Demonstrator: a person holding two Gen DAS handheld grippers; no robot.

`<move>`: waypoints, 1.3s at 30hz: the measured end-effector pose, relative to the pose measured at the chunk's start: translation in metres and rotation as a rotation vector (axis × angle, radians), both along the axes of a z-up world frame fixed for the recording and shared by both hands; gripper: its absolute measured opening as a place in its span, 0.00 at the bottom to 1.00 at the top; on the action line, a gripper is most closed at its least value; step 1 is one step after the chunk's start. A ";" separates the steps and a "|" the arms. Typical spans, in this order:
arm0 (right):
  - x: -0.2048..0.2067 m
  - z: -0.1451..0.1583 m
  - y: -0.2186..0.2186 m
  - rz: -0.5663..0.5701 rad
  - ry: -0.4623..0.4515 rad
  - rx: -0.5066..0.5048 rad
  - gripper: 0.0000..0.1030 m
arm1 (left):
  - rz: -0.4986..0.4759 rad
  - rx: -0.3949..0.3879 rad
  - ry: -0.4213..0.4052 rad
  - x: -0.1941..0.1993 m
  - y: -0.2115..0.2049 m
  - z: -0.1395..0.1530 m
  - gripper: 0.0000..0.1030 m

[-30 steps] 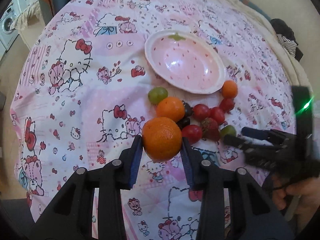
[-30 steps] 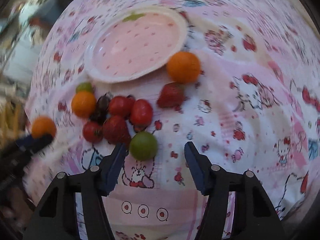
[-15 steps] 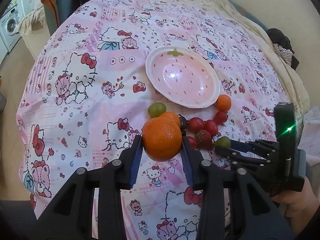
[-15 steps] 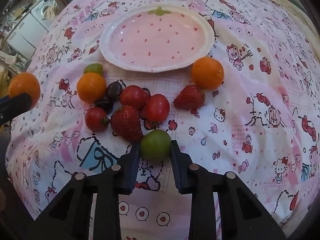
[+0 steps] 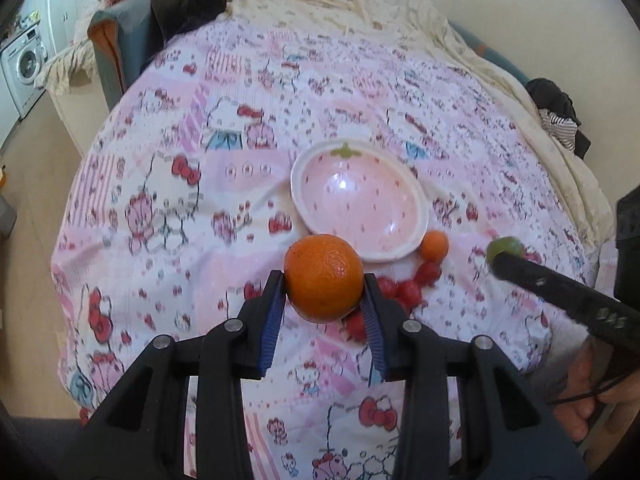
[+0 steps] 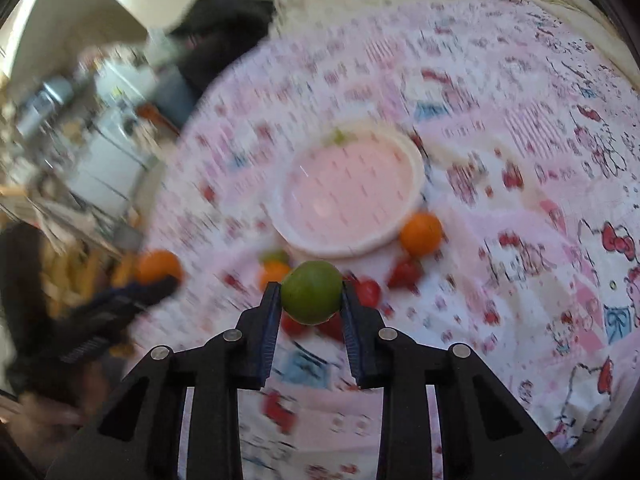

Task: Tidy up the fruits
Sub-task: 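Carry the orange and lime over the pink plate and release both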

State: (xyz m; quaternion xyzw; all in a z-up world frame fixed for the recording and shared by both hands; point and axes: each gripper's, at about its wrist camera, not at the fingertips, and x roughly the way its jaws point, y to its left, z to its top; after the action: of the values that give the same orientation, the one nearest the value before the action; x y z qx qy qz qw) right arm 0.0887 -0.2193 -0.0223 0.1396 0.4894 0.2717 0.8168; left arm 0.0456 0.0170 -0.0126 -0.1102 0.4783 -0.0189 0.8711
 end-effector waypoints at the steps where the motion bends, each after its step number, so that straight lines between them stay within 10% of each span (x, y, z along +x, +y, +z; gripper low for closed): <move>1: 0.002 0.007 -0.001 -0.010 -0.023 0.019 0.30 | 0.000 0.003 -0.008 0.004 0.000 0.004 0.33; 18: 0.089 0.011 0.014 -0.019 -0.129 0.000 0.30 | -0.048 0.104 -0.009 0.102 0.001 0.000 0.33; 39: 0.173 -0.099 0.034 -0.038 0.121 -0.137 0.30 | -0.082 0.133 0.074 0.179 -0.005 -0.091 0.34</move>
State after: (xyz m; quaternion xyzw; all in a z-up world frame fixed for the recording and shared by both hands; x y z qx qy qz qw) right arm 0.2612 -0.1855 -0.1211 0.1087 0.5524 0.2133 0.7984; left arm 0.2248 0.0122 -0.1034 -0.0333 0.5146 -0.0185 0.8566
